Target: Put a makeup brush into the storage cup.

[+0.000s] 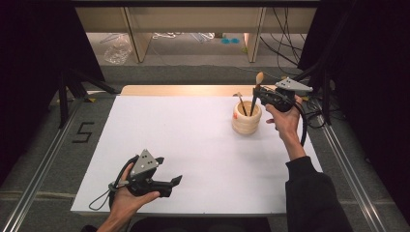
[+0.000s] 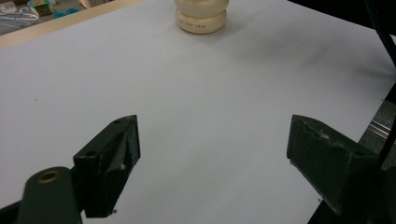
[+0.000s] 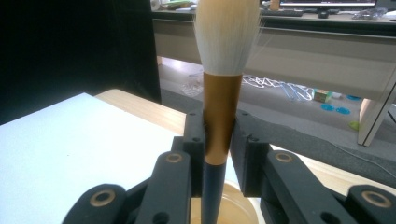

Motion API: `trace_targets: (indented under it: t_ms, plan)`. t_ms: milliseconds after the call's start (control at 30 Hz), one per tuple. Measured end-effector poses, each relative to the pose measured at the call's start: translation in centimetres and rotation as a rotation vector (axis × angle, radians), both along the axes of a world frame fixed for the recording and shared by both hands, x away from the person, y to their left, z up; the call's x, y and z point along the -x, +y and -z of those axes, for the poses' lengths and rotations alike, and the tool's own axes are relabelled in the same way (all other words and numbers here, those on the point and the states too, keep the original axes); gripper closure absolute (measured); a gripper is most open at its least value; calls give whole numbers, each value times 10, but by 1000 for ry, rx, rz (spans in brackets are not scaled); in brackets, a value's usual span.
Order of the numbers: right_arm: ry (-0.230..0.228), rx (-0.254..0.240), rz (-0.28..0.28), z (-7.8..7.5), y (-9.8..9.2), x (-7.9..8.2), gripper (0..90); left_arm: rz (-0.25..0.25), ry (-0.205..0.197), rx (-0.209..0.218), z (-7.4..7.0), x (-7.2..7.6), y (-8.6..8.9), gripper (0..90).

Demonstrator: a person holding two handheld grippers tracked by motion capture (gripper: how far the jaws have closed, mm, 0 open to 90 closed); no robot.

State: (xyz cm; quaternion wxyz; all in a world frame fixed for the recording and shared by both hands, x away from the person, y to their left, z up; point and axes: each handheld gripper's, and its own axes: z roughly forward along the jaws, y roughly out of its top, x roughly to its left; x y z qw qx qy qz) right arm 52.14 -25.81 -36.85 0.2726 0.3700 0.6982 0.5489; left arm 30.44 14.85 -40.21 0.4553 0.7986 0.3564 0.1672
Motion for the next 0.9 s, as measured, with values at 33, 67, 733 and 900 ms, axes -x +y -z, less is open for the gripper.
trace_targets:
  t_ms: [33,67,733,900]
  plan:
    - [11,4,-4,1,0,0,779,0,0,0,0,0,0,169]
    - [11,3,-4,3,0,-1,779,0,0,0,0,0,0,169]
    - [58,39,-5,21,3,-6,779,1,-1,-3,0,0,0,169]
    - [61,39,4,23,2,-6,779,5,0,2,0,0,0,169]
